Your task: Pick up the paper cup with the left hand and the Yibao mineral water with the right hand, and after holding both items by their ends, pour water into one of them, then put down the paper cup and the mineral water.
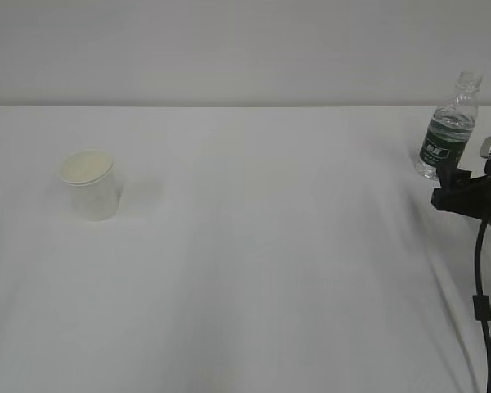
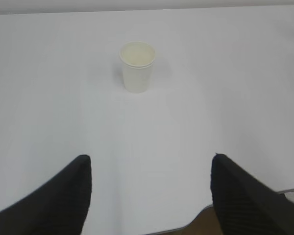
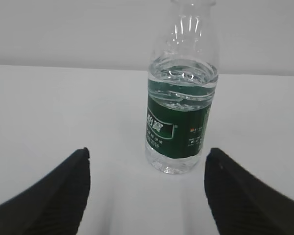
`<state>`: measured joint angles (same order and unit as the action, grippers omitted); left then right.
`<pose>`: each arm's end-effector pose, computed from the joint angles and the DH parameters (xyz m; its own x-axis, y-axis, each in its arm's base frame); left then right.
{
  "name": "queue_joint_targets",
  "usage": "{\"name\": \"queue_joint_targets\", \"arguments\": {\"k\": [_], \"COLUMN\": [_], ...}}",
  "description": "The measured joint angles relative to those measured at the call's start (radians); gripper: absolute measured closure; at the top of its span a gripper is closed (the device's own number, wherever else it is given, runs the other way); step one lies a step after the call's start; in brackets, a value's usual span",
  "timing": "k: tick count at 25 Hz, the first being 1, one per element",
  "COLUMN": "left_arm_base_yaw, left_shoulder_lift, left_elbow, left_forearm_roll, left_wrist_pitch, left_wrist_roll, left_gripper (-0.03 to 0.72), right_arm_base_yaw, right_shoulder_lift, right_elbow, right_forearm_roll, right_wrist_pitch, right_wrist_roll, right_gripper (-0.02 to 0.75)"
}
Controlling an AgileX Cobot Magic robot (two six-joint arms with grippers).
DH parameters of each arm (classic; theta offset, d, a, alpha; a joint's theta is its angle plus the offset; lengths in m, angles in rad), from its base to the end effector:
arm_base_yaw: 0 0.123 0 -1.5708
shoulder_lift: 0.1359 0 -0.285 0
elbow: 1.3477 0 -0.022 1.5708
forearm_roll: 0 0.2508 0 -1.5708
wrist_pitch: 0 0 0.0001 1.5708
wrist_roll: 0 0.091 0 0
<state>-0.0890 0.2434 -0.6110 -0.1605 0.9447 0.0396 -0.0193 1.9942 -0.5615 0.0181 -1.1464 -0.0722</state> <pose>0.0296 -0.0145 0.3164 -0.4737 -0.0124 -0.8806 0.1766 0.9783 -0.1088 0.3178 -0.0076 0.1069 -0.1997 -0.0609 -0.9780 0.0226 0.9975 -0.0667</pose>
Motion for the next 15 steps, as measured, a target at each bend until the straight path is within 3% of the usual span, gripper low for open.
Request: {"name": "queue_joint_targets", "arguments": {"k": [15], "left_arm_base_yaw": [0.0], "left_shoulder_lift": [0.0], "left_elbow": [0.0], "left_forearm_roll": [0.0], "left_wrist_pitch": [0.0], "left_wrist_roll": [0.011], "left_gripper": [0.151], "right_arm_base_yaw": [0.0], "right_shoulder_lift": [0.002], "right_elbow": [-0.041], "right_forearm_roll": [-0.002], "right_wrist_pitch": [0.0], "right_wrist_roll": [-0.002], "right_gripper": [0.186]}}
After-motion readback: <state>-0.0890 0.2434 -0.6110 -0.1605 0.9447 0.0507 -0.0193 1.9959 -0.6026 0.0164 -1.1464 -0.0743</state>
